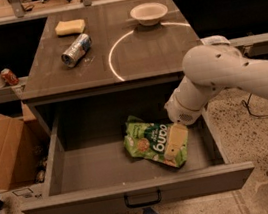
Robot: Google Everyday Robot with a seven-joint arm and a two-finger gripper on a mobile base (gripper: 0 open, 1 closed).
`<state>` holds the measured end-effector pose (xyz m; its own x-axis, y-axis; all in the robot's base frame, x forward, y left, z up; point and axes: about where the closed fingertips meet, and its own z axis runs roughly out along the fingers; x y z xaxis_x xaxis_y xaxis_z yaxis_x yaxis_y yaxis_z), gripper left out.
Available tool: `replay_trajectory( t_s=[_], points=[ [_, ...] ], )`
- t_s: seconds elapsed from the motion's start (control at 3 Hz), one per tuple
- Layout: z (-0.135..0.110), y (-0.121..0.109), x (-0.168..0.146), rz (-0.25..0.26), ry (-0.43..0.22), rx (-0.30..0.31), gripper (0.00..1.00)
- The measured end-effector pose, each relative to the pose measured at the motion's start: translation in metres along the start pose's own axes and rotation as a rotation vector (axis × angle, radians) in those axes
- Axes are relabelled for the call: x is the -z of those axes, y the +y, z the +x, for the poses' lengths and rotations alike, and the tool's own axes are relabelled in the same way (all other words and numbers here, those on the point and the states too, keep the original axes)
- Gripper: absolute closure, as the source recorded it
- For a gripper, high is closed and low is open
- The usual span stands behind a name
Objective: Pick green rice chip bag from top drawer and place on counter
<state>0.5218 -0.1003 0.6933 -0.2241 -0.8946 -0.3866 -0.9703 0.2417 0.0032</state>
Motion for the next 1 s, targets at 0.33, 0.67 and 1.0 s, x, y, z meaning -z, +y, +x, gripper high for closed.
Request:
replay_trajectory(
  t_s=[0.33, 0.67, 1.0],
  points=[
    [0.005, -0.011, -0.037, 0.006, 0.001, -0.003, 0.00],
    [0.003, -0.022, -0.065, 0.013, -0.019, 0.005, 0.00],
    [0.004, -0.026, -0.086, 0.003, -0.034, 0.003, 0.13]
  ],
)
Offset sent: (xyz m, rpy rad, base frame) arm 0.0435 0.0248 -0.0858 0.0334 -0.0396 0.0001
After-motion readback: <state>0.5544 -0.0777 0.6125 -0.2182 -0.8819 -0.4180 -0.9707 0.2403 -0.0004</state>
